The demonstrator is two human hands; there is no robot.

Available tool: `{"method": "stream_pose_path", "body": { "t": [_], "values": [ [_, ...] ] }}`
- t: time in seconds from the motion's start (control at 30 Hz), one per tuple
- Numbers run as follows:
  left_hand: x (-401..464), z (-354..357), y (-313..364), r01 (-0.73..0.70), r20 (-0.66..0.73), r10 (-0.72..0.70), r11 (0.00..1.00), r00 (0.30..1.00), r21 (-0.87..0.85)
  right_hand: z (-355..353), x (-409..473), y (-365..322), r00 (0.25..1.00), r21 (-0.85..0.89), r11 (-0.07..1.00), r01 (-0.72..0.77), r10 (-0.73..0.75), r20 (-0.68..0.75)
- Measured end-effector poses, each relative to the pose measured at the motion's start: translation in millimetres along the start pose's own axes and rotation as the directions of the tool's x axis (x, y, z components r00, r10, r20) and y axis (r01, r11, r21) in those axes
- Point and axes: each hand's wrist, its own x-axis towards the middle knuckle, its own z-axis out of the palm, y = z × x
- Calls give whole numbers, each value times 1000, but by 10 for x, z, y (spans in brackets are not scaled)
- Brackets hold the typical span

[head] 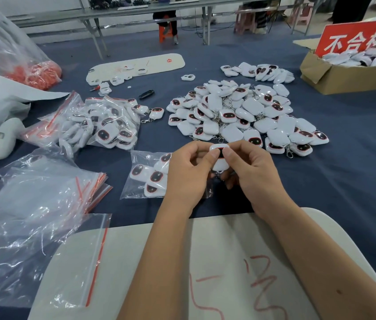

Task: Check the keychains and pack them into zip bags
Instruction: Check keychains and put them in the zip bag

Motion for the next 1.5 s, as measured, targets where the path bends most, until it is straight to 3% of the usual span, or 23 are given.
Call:
{"method": "stream_pose_path", "body": {
  "t": [0.33, 0.7, 0.9, 1.03, 1.17, 1.33, 1.43, 1.5],
  "values": [
    [-14, 15, -15, -37, 19, 37, 999, 999, 33, 7, -13, -22, 997, -143, 990, -9, -3, -80],
    [-15, 3, -4, -43, -4, 43, 998, 999, 46, -6, 3, -24, 999, -106, 994, 12, -17, -43],
    [-17, 35, 19, -76, -134, 85, 994, 987, 75, 6, -12, -24, 998, -36, 999, 34, -32, 60],
    [-31, 80, 30, -63, -180, 80, 993, 980, 99, -11, -4, -3, 999, -17, 999, 30, -30, -31],
    [-42, 79, -1, -43, -309, 153, 941, 939, 334, -38, 28, 24, 998, 27, 999, -40, 41, -52],
    [-119, 119, 20, 31, -244, 162, 772, 956, 635, -29, 38, 32, 992, -6, 999, -48, 47, -117],
    [-132, 134, 32, 94, -239, 113, 697, 965, 711, -46, 46, 28, 993, 36, 998, -55, 58, -105],
    [-129, 127, 54, 98, -255, 121, 707, 959, 701, -36, 46, 19, 995, 55, 998, -37, 42, -87]
  ]
}}
